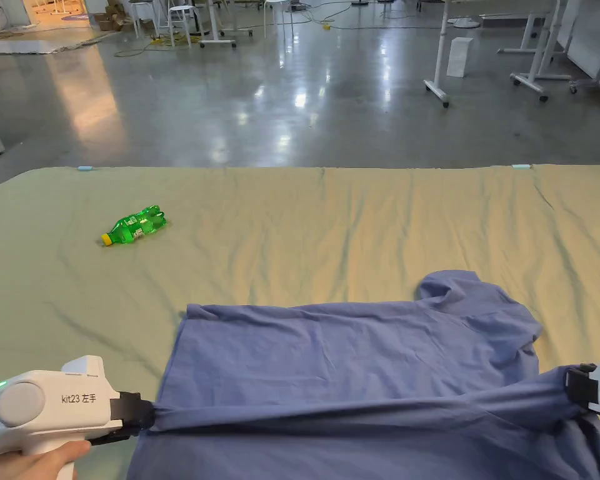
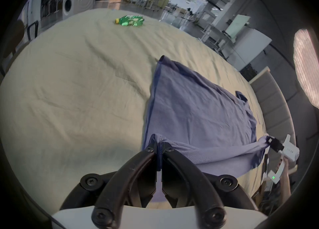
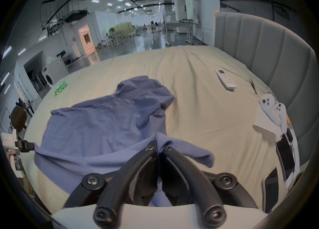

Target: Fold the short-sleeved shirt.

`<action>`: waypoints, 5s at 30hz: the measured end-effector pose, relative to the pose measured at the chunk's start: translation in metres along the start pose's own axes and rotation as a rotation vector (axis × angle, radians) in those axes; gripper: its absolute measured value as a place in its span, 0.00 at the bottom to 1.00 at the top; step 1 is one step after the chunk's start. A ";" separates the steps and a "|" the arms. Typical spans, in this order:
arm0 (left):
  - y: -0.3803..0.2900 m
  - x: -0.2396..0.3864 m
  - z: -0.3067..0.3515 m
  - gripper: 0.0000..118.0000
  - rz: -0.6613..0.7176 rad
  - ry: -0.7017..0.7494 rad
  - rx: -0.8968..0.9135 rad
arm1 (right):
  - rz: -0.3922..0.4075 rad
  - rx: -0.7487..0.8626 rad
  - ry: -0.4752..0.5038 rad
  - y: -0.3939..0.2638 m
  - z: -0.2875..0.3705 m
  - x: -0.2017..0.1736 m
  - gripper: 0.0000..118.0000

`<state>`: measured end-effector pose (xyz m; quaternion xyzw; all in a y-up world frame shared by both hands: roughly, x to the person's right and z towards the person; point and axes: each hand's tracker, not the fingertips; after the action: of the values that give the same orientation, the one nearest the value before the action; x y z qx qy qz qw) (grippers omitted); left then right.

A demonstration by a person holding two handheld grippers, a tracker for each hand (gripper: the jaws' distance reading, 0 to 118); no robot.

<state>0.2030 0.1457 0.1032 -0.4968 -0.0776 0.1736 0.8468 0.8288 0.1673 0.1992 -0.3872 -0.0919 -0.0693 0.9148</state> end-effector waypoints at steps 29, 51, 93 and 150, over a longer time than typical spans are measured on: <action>-0.194 0.127 0.297 0.04 -0.524 0.010 0.987 | 0.126 0.732 0.041 -0.114 0.309 -0.068 0.14; -0.221 0.149 0.290 0.00 -0.595 0.022 0.858 | 0.150 0.692 0.100 -0.127 0.315 -0.078 0.00; -0.103 0.041 -0.020 0.07 -0.316 0.177 0.095 | 0.040 0.383 0.105 -0.149 0.225 -0.044 0.08; -0.211 0.091 0.296 0.62 -0.488 0.023 0.876 | 0.066 0.562 -0.019 -0.154 0.313 -0.046 0.62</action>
<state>0.2435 0.3259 0.4292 -0.0640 -0.1020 -0.0185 0.9926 0.7181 0.2894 0.5097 -0.1216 -0.1034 -0.0075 0.9871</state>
